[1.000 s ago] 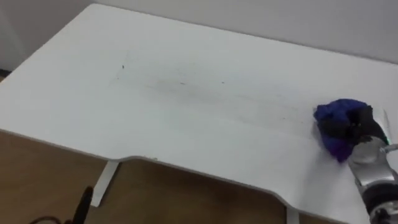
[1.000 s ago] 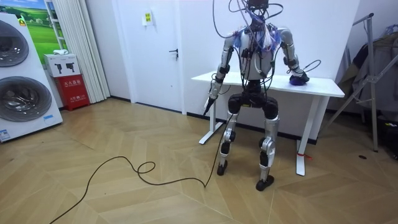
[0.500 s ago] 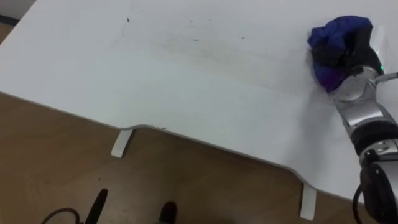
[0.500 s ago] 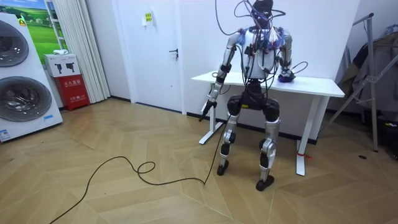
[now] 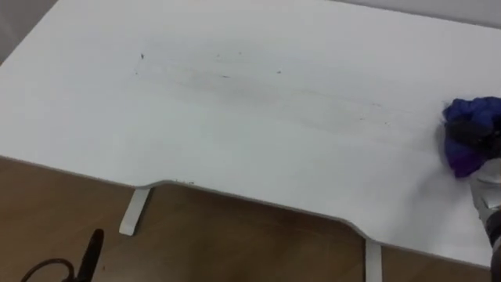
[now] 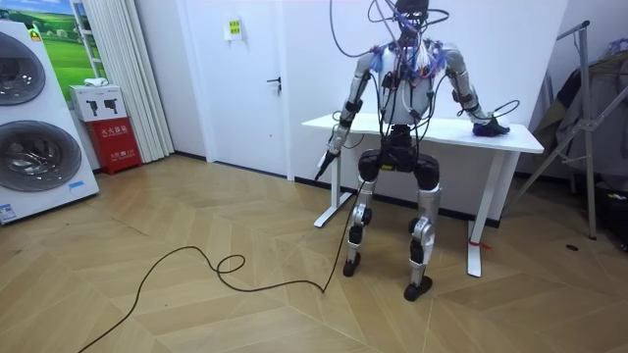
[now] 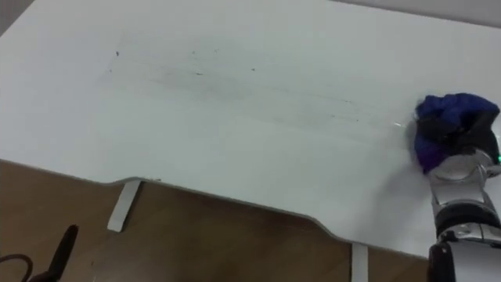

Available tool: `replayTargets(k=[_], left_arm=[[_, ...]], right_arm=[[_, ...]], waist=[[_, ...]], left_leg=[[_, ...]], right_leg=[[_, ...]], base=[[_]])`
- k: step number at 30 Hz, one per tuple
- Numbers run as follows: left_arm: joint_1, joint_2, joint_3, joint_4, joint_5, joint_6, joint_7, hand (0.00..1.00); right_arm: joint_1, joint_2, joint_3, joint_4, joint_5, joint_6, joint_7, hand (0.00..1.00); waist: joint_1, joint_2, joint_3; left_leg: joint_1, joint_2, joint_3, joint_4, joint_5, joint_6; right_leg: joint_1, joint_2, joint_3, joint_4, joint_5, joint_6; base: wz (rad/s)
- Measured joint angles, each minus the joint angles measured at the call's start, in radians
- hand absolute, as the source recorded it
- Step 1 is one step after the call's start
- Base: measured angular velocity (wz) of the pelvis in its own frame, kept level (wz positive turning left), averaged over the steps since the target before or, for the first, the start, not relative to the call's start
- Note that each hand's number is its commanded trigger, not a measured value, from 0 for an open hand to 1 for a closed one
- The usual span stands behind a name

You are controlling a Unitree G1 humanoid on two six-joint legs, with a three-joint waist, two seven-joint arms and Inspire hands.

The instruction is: Wipe table

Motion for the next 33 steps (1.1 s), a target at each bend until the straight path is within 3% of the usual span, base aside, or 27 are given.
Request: replayTargets(k=[3, 4, 5, 6, 8, 11, 14, 19, 20, 22, 23, 30, 33], left_arm=[[-0.028, -0.015, -0.021, 0.006, -0.003, -0.003, -0.013, 0.0], [-0.036, -0.021, -0.039, 0.007, -0.028, -0.003, -0.017, 0.0], [-0.044, -0.03, -0.052, 0.007, -0.04, -0.004, -0.022, 0.0], [-0.049, -0.041, -0.079, 0.018, -0.04, -0.008, -0.024, 0.0], [-0.055, -0.057, -0.102, 0.032, -0.04, -0.014, -0.028, 0.0], [-0.055, -0.071, -0.116, 0.032, -0.04, -0.007, -0.028, 0.0], [-0.051, -0.076, -0.149, 0.029, -0.04, -0.003, -0.029, 0.0], [-0.023, -0.055, -0.147, 0.025, -0.044, 0.001, -0.031, 0.0], [-0.018, -0.044, -0.147, 0.02, -0.045, -0.004, -0.03, 0.0], [-0.009, -0.034, -0.148, 0.01, -0.044, -0.013, -0.03, 0.0], [-0.004, -0.028, -0.147, 0.001, -0.044, -0.019, -0.03, 0.0], [0.024, -0.011, -0.131, -0.018, -0.033, -0.054, -0.041, 0.0], [0.039, -0.011, -0.128, -0.058, -0.032, -0.06, -0.041, 0.0]], right_arm=[[-0.069, 0.001, 0.039, -0.003, -0.047, 0.044, -0.008, 1.0], [-0.096, 0.01, 0.071, -0.004, -0.053, 0.064, -0.016, 1.0], [-0.129, 0.014, 0.098, -0.004, -0.053, 0.085, -0.023, 1.0], [-0.164, 0.013, 0.149, -0.004, -0.054, 0.106, -0.025, 1.0], [-0.219, 0.024, 0.224, -0.004, -0.072, 0.123, -0.026, 1.0], [-0.275, 0.053, 0.298, -0.006, -0.125, 0.123, -0.025, 1.0], [-0.282, 0.054, 0.323, -0.01, -0.173, 0.117, -0.023, 1.0], [-0.23, 0.051, 0.305, -0.038, -0.226, 0.09, 0.003, 1.0], [-0.209, 0.049, 0.3, -0.038, -0.226, 0.084, 0.007, 0.85], [-0.173, 0.037, 0.303, -0.038, -0.22, 0.073, 0.01, 0.25], [-0.149, 0.032, 0.297, -0.038, -0.21, 0.064, 0.009, 0.0], [-0.055, 0.011, 0.251, -0.062, -0.204, 0.05, 0.025, 0.0], [0.017, 0.007, 0.241, -0.134, -0.196, 0.042, 0.049, 0.0]], waist=[[0.024, 0.012, 0.0082], [0.03, 0.02, 0.0133], [0.044, 0.017, 0.0115], [0.067, 0.023, 0.0158], [0.092, 0.032, 0.0208], [0.138, 0.033, 0.0249], [0.159, 0.021, 0.0306], [0.139, -0.023, 0.0294], [0.133, -0.032, 0.0282], [0.131, -0.038, 0.0251], [0.131, -0.039, 0.0239], [0.128, -0.038, 0.0151], [0.102, -0.031, 0.0103]], left_leg=[[-0.007, 0.002, 0.026, 0.0, 0.001, -0.001], [-0.006, 0.002, 0.027, -0.002, 0.003, -0.001], [-0.005, 0.003, 0.034, -0.005, 0.005, -0.001], [-0.002, 0.004, 0.048, -0.007, 0.006, -0.002], [0.004, 0.005, 0.05, -0.018, 0.009, -0.004], [0.014, 0.007, 0.048, -0.058, 0.028, -0.011], [0.018, 0.012, 0.04, -0.073, 0.034, -0.013], [0.023, 0.011, 0.031, -0.072, 0.028, -0.009], [0.028, 0.011, 0.031, -0.071, 0.026, -0.008], [0.036, 0.011, 0.029, -0.068, 0.021, -0.006], [0.045, 0.011, 0.028, -0.067, 0.016, -0.005], [0.094, 0.011, 0.029, -0.06, -0.008, -0.004], [0.122, 0.011, 0.033, -0.065, -0.01, -0.003]], right_leg=[[-0.046, -0.001, 0.046, 0.029, 0.0, -0.009], [-0.053, 0.001, 0.055, 0.028, 0.001, -0.009], [-0.068, 0.002, 0.07, 0.035, 0.0, -0.009], [-0.085, 0.004, 0.092, 0.044, 0.0, -0.011], [-0.097, 0.011, 0.109, 0.043, 0.004, -0.015], [-0.118, 0.02, 0.121, 0.043, 0.004, -0.022], [-0.118, 0.027, 0.119, 0.041, 0.002, -0.033], [-0.087, 0.026, 0.094, 0.024, -0.006, -0.027], [-0.071, 0.027, 0.083, 0.011, -0.007, -0.025], [-0.038, 0.031, 0.067, -0.013, -0.006, -0.019], [-0.016, 0.032, 0.056, -0.027, -0.006, -0.016], [0.042, 0.033, 0.054, -0.041, -0.013, -0.005], [0.077, 0.033, 0.044, -0.047, -0.018, 0.0]], base=[[-0.39], [-0.31], [-0.47], [-0.43], [-0.36], [-0.16], [0.06], [0.12], [0.34], [0.27], [0.2], [0.02], [0.09]])
